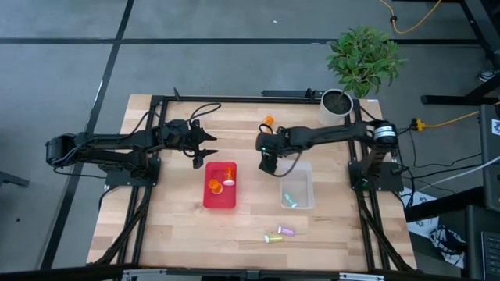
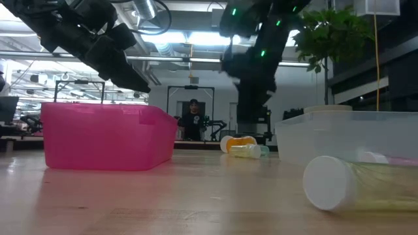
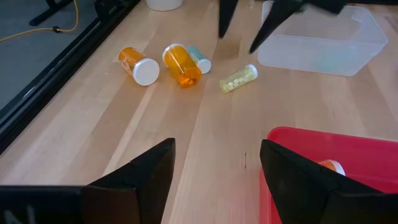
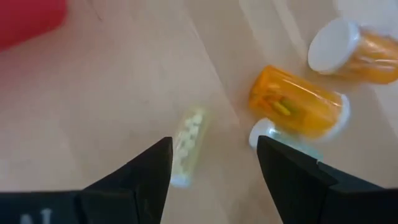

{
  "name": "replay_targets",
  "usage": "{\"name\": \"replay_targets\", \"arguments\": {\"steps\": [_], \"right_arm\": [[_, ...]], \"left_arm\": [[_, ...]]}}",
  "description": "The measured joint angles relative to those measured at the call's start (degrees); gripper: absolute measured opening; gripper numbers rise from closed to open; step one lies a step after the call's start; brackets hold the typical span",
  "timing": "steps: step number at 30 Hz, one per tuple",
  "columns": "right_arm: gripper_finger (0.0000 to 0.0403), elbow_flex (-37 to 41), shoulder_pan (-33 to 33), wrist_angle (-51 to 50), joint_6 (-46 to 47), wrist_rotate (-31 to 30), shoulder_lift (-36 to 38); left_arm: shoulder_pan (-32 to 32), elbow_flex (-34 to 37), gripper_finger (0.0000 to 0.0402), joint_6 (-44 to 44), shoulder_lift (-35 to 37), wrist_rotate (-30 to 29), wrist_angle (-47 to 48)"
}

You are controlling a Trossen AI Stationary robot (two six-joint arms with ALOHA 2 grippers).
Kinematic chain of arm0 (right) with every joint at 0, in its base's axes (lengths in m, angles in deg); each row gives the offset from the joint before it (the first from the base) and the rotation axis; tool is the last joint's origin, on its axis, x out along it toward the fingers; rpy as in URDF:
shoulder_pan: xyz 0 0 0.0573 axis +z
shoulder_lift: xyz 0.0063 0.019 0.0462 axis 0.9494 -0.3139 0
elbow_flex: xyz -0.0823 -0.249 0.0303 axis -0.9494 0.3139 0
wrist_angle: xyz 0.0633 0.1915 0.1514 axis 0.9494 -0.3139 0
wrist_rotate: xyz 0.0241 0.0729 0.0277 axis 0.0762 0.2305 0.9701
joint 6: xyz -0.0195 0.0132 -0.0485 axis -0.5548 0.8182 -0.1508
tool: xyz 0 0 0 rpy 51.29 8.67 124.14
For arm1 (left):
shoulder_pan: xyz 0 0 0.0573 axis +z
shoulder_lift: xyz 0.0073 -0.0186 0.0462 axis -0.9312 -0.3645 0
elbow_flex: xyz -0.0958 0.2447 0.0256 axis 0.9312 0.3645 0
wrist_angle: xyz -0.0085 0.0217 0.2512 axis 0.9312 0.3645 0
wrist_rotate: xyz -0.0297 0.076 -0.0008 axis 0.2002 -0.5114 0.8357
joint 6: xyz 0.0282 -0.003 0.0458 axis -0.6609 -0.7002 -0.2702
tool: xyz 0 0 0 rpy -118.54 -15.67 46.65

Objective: Pick and place medicine bottles into bin by pill shape (circle, oval)
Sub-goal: Put the small yellow pill bottle into the white bin

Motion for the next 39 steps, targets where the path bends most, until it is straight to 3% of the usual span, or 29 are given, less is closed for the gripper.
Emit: {"name": "replay_targets", "arguments": {"steps": [11, 39], "right_arm": [[0.0237, -6.30, -3.37, -3.09, -0.80, 4.71, -9.89], [0.0237, -6.93, -3.37, -4.22, 2.19, 7.64, -13.83]], "left_arm": [[0.00, 0.00, 0.0229, -0.03, 0.00, 0.00, 0.00], [-0.01, 0.00, 0.0229, -0.07, 0.00, -0.01, 0.02]]}}
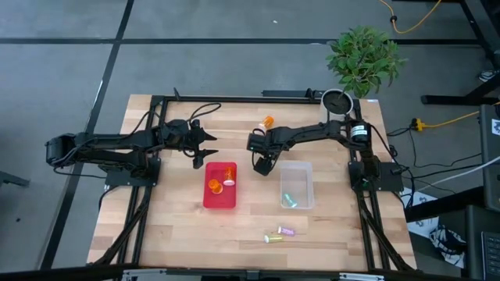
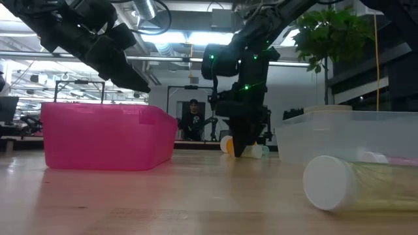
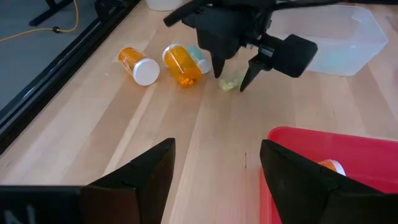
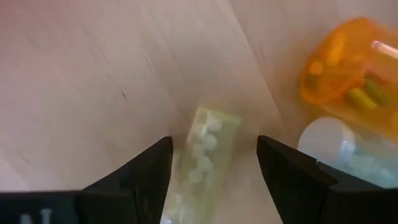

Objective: Pick and place medicine bottles into bin by pill shape (circle, oval)
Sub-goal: Put the small yellow pill bottle into the white bin

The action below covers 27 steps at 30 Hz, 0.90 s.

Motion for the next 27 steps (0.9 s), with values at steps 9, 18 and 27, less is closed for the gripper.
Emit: {"name": "replay_targets", "arguments": {"steps": [9, 18, 27], "right_arm": [[0.0221, -0.02, 0.02, 0.44, -0.23, 0.03, -0.15], [0.0134, -1.19, -0.01, 0.33, -3.21, -0.26, -0.15], [0.0099, -12.10, 1.19, -10.51, -10.67, -0.39, 0.29]], "left_arm": [[-0.01, 0.00, 0.0229, 0.00, 0.00, -0.01, -0.01], [0.01, 0.00, 0.0229, 0.00, 0.00, -0.01, 0.00], [0.01, 0.00, 0.0229, 0.00, 0.00, -0.01, 0.00]]}}
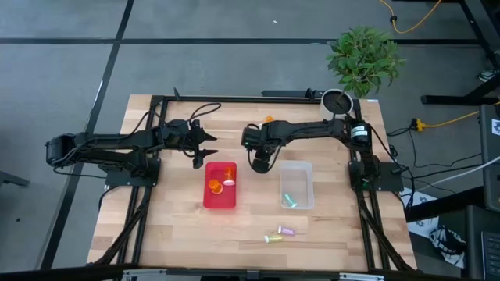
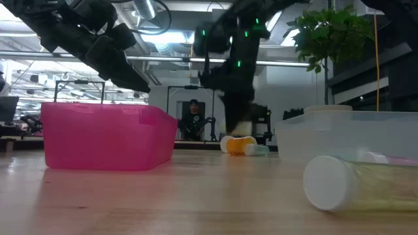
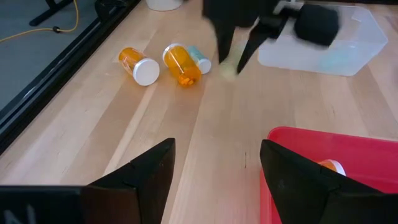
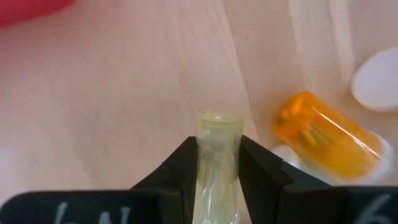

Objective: Pick and place medicine bottles into bin by pill shape (circle, oval)
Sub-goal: Put the small yellow pill bottle into the white bin

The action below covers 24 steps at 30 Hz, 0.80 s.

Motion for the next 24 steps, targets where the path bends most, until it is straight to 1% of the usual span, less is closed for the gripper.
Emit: {"name": "replay_targets", "arguments": {"steps": [8, 11, 13, 17, 19, 22, 24], "right_arm": [[0.0099, -14.13, 4.97, -20.79, -4.34, -1.31, 0.07], [0.0099, -18.21, 7.47, -27.37, -4.51, -1.83, 0.09], [0.0099, -19.58, 9.05, -31.18, -4.51, -2.66, 0.21], [0.0099, -18.63, 11.86, -36.28, -2.47, -2.68, 1.91], [0.0099, -16.69, 13.06, -35.93, -1.53, -2.72, 3.54], [0.0099, -11.73, 14.73, -33.94, 0.31, -2.76, 6.98], [0.0100, -6.88, 15.74, -31.87, 1.88, -2.82, 9.76]], "left_arm": [[-0.02, 0.00, 0.0229, 0.00, 0.00, 0.01, 0.00], [-0.02, 0.00, 0.0229, 0.00, 0.00, 0.02, 0.00], [-0.01, 0.00, 0.0229, 0.00, 0.00, 0.00, 0.00], [-0.02, 0.00, 0.0229, 0.00, 0.00, 0.01, 0.00], [-0.02, 0.00, 0.0229, 0.00, 0.00, 0.01, 0.01], [-0.02, 0.00, 0.0229, 0.00, 0.00, 0.02, 0.04], [-0.01, 0.00, 0.0229, 0.00, 0.00, 0.01, 0.02]]}}
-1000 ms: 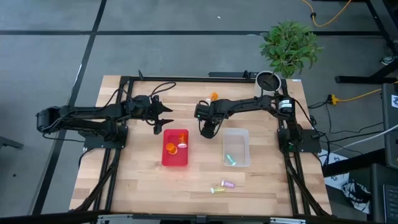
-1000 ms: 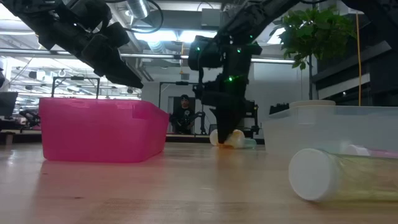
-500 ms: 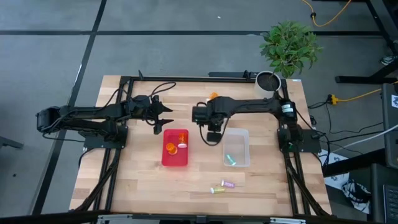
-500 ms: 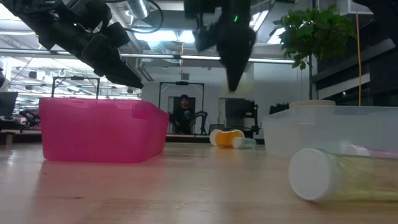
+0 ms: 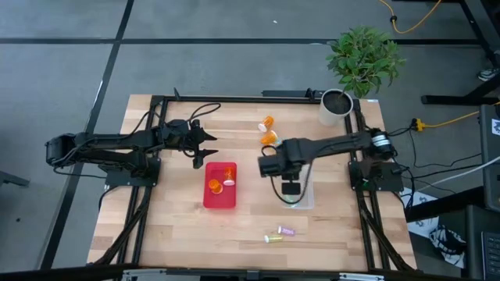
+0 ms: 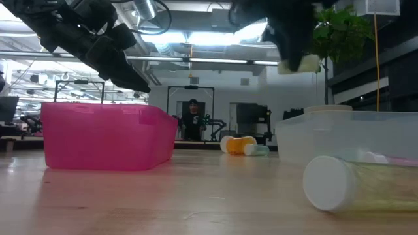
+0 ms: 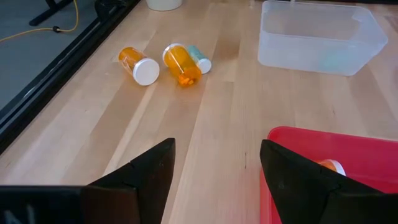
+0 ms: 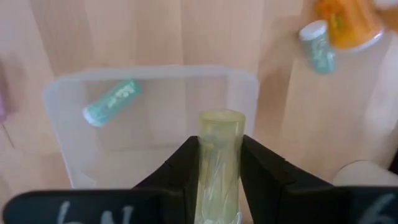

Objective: Pick and place medicine bottles into bin by pill shape (circle, oval)
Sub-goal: Put the small yellow pill bottle into the white bin

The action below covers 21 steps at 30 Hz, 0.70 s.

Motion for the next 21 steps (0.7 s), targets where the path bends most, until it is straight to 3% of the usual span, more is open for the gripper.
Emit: {"name": "replay_targets", "arguments": {"steps": [10, 15, 21], "right_arm": [[0.0100, 26.07, 2.02, 19.88, 9.11, 1.11, 14.53], [0.0100, 31.08, 2.44, 23.25, 13.77, 1.18, 17.82], [0.0114, 31.77, 3.46, 24.60, 18.00, 2.22, 18.15]], "left_arm": [[-0.01, 0.00, 0.0229, 0.06, 0.00, -0.01, -0.01], [0.01, 0.00, 0.0229, 0.09, 0.00, 0.01, 0.00], [0.01, 0.00, 0.0229, 0.07, 0.00, 0.01, 0.00]]}}
